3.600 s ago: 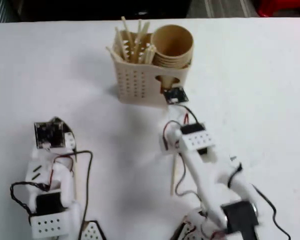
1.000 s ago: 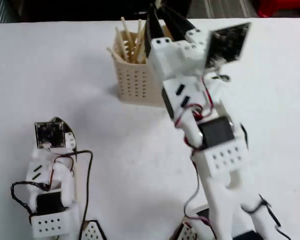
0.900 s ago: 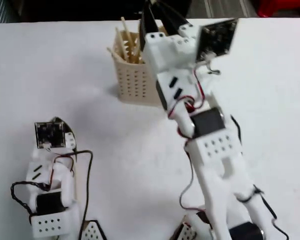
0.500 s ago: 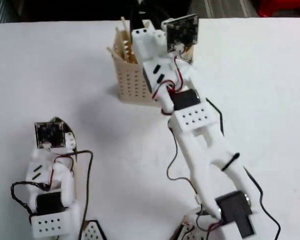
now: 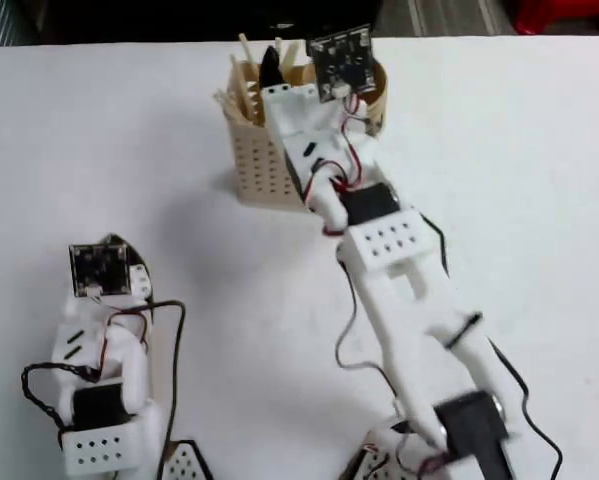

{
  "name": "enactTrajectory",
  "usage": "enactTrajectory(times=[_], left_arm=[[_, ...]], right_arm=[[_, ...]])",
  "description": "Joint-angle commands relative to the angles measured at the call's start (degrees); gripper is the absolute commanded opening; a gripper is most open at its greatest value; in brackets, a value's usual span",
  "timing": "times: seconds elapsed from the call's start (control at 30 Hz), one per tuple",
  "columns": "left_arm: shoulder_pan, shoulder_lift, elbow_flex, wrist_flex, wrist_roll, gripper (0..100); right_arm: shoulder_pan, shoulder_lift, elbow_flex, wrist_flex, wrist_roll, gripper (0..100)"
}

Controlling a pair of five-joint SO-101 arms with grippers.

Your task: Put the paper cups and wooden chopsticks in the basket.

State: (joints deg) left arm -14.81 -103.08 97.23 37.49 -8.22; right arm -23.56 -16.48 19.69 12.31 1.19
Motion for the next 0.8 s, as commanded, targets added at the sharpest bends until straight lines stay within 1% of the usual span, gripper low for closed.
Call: enactTrajectory(times=[0.0, 0.03, 0.07, 0.13, 0.37, 0.57, 0.77], left_arm=[[-0.5, -0.9, -0.3, -0.5, -0.6, 2], [-0.5, -0.9, -0.3, -0.5, -0.6, 2], [-0.5, -0.9, -0.3, -0.5, -0.6, 2], [-0.5, -0.9, -0.3, -0.5, -0.6, 2], [-0.6, -0.9, -0.4, -0.3, -0.5, 2], [-0.3, -0.9, -0.9, 0.1, -0.4, 2], [0.0, -0.9, -4.7, 7.6, -0.1, 2]], right_arm=[[-0.6, -10.9, 2.5, 7.8, 0.7, 4.6], [-0.6, -13.8, 4.5, 9.4, 0.7, 1.8], [-0.6, -16.7, 6.8, 10.5, 0.7, 1.5], [-0.5, -23.0, 12.3, 12.3, 0.7, 3.9], [-0.3, -48.7, 33.9, 15.6, 0.8, 4.1], [4.4, -66.5, 48.7, 20.4, 0.5, 4.1], [8.9, -80.8, 61.7, 21.5, 0.4, 4.1]])
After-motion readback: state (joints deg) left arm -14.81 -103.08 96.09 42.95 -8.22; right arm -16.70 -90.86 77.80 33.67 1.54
